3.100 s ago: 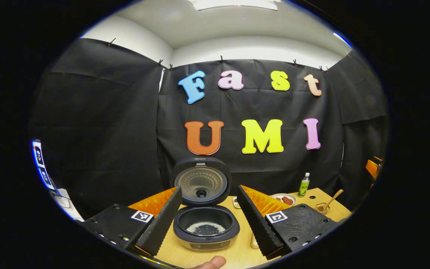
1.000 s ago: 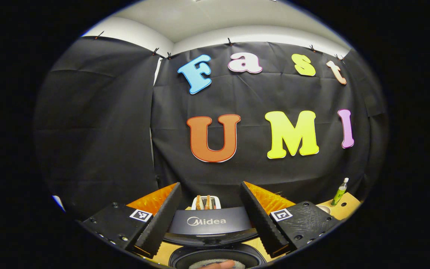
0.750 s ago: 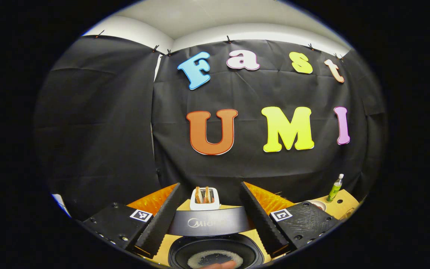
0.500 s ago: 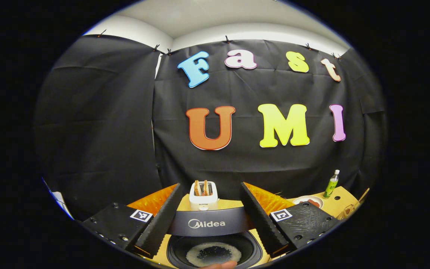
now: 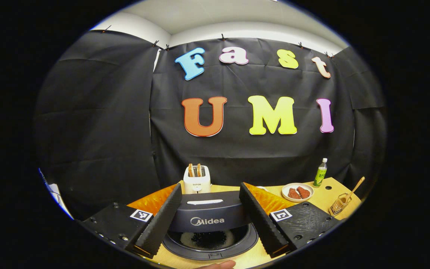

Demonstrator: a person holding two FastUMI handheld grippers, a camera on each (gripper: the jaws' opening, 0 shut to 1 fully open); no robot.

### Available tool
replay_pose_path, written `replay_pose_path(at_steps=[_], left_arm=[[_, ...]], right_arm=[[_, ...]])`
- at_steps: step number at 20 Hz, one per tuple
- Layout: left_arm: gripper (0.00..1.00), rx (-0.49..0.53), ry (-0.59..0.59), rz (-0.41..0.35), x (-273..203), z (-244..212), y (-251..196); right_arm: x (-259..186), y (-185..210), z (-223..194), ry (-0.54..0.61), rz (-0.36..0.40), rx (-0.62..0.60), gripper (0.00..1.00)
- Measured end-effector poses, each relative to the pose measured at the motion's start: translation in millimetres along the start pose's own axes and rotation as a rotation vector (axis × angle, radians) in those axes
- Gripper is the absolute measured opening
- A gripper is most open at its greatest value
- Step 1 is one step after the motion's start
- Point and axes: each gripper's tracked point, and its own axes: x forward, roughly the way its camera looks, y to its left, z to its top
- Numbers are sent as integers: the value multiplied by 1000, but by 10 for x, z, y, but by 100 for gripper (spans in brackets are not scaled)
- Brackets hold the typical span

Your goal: Close the left gripper, press the button to open the rice cooker; take a wooden spoon from the chopstick holder with the right hand, scoop a spoonful of rice and pour it into the rice cooker, then put the wooden spoon back into the chopstick holder.

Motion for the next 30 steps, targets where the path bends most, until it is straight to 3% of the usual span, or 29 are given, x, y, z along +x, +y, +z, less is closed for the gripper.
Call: replay_pose_path(at_steps=[5,9,18,22,30], left_arm=[[100,8,-21,-14,-101,-253,27],[100,-5,30,-29,-103,-601,-31],[99,-14,67,57,-70,-1162,26],[99,-8,-35,89,-32,-1094,52],[99,-20,-11,77,0,-1211,3]], right_arm=[[-152,-44,80,-29,-36,-12,100],[-169,-79,22,-22,-50,0,100],[-99,-149,-122,20,-60,13,100],[-94,-161,-133,22,-64,9,100],[-80,-170,-192,37,-60,19,100]])
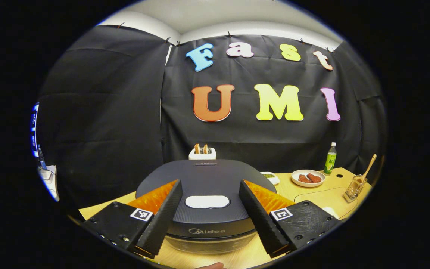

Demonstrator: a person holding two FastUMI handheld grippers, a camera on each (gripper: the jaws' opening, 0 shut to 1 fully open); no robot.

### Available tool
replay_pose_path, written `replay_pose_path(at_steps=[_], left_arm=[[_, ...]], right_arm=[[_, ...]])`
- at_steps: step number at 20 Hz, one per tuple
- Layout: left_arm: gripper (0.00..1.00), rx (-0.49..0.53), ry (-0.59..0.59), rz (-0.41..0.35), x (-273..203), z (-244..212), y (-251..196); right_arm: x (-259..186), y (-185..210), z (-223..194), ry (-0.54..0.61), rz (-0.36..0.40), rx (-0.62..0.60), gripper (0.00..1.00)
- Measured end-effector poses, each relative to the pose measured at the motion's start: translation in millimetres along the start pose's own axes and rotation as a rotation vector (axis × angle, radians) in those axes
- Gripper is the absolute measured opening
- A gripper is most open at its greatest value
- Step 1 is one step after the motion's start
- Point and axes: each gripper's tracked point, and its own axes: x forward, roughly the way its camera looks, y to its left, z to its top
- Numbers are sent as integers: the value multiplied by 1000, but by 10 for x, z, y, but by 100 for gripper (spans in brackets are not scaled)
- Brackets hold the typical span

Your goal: Close the left gripper, press the button to open the rice cooker; take a wooden spoon from the chopstick holder with the right hand, scoop a spoonful of rice and pour it into the rice cooker, then put the wooden spoon back into the chopstick holder.

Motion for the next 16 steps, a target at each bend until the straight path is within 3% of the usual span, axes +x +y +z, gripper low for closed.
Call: replay_pose_path(at_steps=[3,4,5,11,16], left_arm=[[99,-5,-16,2,-6,31,22],[92,3,-13,-1,-17,35,9],[99,28,-3,-7,-24,35,0],[96,63,51,-75,-340,277,-113],[96,56,-44,-45,-827,742,-94]], right_arm=[[-3,3,-5,-2,6,-1,100],[-1,-1,-1,-3,5,-3,100],[-4,-12,-1,-4,3,-2,100],[57,-74,-48,7,-16,24,100],[90,-102,-109,24,-20,48,99]])
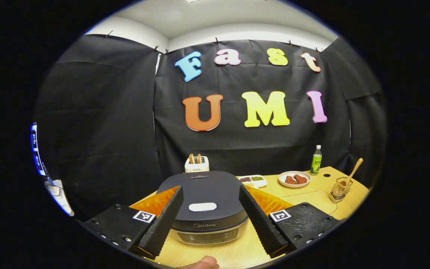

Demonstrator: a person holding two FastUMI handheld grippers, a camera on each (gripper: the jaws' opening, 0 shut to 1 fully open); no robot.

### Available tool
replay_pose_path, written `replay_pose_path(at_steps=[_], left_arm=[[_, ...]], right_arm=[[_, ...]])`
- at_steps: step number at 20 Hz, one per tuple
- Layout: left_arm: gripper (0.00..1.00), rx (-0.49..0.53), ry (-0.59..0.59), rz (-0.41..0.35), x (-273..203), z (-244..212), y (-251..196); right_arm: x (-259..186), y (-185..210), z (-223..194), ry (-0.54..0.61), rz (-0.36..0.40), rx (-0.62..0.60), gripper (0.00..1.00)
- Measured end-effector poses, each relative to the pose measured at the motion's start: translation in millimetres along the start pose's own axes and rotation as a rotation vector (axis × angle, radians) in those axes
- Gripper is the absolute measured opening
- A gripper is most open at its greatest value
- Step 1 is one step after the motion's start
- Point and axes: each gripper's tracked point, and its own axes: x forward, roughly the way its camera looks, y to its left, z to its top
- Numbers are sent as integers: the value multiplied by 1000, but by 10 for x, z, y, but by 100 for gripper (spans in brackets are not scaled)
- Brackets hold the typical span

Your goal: Close the left gripper, press the button to open the rice cooker; take a wooden spoon from the chopstick holder with the right hand, scoop a spoonful of rice and pour it into the rice cooker, then put the wooden spoon back into the chopstick holder.

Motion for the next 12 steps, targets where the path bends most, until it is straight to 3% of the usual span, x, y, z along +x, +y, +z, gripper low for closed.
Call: replay_pose_path(at_steps=[3,5,11,12], left_arm=[[95,-56,-67,-33,-399,377,-193],[95,-89,-97,-105,-689,534,-391],[96,-110,-136,-140,-1291,656,-420],[85,-108,-139,-168,-1361,679,-481]], right_arm=[[-9,-25,16,1,-13,5,99],[-32,-41,20,0,-19,-7,99],[-97,-69,172,-28,-28,-35,100],[-93,-89,211,-31,-33,-42,100]])
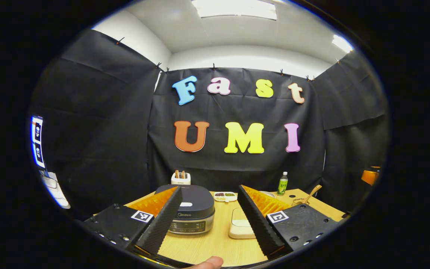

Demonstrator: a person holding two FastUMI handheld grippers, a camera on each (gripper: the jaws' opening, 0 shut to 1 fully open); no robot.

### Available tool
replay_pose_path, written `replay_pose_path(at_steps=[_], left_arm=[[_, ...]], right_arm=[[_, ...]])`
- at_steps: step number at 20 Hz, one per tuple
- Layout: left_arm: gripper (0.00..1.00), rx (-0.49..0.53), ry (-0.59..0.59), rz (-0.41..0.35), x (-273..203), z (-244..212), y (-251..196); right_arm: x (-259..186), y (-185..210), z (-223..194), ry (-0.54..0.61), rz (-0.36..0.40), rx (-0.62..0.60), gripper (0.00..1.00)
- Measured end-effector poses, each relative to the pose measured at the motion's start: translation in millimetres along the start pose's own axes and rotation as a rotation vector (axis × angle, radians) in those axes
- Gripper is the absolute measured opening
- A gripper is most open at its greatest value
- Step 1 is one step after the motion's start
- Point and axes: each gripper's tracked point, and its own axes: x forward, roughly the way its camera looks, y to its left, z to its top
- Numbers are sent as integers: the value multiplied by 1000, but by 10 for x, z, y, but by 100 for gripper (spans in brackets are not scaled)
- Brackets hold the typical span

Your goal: Close the left gripper, press the button to open the rice cooker; take a wooden spoon from the chopstick holder with the right hand, scoop a spoonful of rice and pour it into the rice cooker, then put the wooden spoon back into the chopstick holder.

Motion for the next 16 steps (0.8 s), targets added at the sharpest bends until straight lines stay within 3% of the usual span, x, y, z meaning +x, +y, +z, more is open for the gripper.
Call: replay_pose_path(at_steps=[1,2,3,4,12,16], left_arm=[[94,-1,-1,-13,-71,12,-27],[94,-1,-16,-10,-135,78,-5],[83,-2,-26,-13,-192,123,-3],[94,-8,-30,-19,-237,164,-9],[94,-23,-45,-25,-450,353,13],[94,20,-44,-15,-471,361,52]], right_arm=[[10,-34,30,0,-11,-1,100],[10,-55,57,-2,-17,2,100],[7,-54,72,-2,-18,6,100],[2,-45,93,-1,-16,6,100],[22,-16,275,-19,-29,-53,99],[-58,-13,407,-57,-45,-52,99]])
